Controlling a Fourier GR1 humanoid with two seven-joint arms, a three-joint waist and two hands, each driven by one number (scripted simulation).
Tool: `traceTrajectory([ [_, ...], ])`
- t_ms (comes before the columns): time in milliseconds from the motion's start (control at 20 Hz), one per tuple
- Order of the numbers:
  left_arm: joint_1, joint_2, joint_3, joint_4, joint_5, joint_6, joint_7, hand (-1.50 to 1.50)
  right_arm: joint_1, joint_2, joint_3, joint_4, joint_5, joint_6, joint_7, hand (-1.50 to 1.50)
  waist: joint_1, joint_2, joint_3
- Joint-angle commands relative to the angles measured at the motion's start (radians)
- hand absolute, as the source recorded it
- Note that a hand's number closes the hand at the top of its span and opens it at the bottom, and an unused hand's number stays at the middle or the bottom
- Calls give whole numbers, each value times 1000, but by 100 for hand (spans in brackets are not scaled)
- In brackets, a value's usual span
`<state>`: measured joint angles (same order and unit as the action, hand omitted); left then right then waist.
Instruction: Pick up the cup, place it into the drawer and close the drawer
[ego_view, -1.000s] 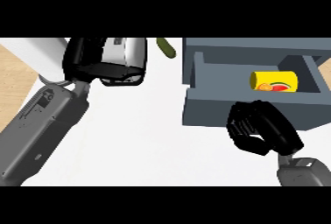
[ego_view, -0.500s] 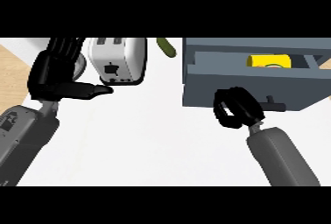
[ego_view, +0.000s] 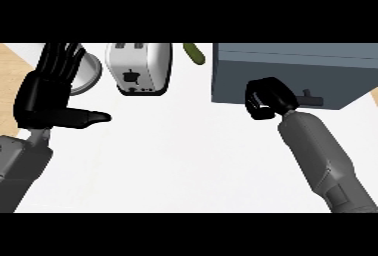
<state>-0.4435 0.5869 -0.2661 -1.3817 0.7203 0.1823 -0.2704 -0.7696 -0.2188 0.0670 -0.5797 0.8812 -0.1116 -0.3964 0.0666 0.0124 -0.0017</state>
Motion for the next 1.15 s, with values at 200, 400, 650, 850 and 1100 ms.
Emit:
traceTrajectory([
  [200,74,2,17,1,5,-85,-47,-150,-137,-64,-94,250,-29,-1,-47,150,29,26,4],
  [400,32,-27,3,-4,-3,-53,-18,-150,-194,-72,-119,285,-52,56,-38,150,29,28,5],
  [650,23,-20,10,2,5,-92,-21,-150,-202,-124,-146,288,-75,78,-84,150,45,38,6],
  [850,37,-38,-11,-3,-8,-86,-22,-150,-193,-145,-188,273,-116,74,-128,150,50,39,7],
  [1100,26,-56,-15,22,-11,-101,-31,-150,-201,-121,-177,283,-103,70,-119,150,49,42,5],
])
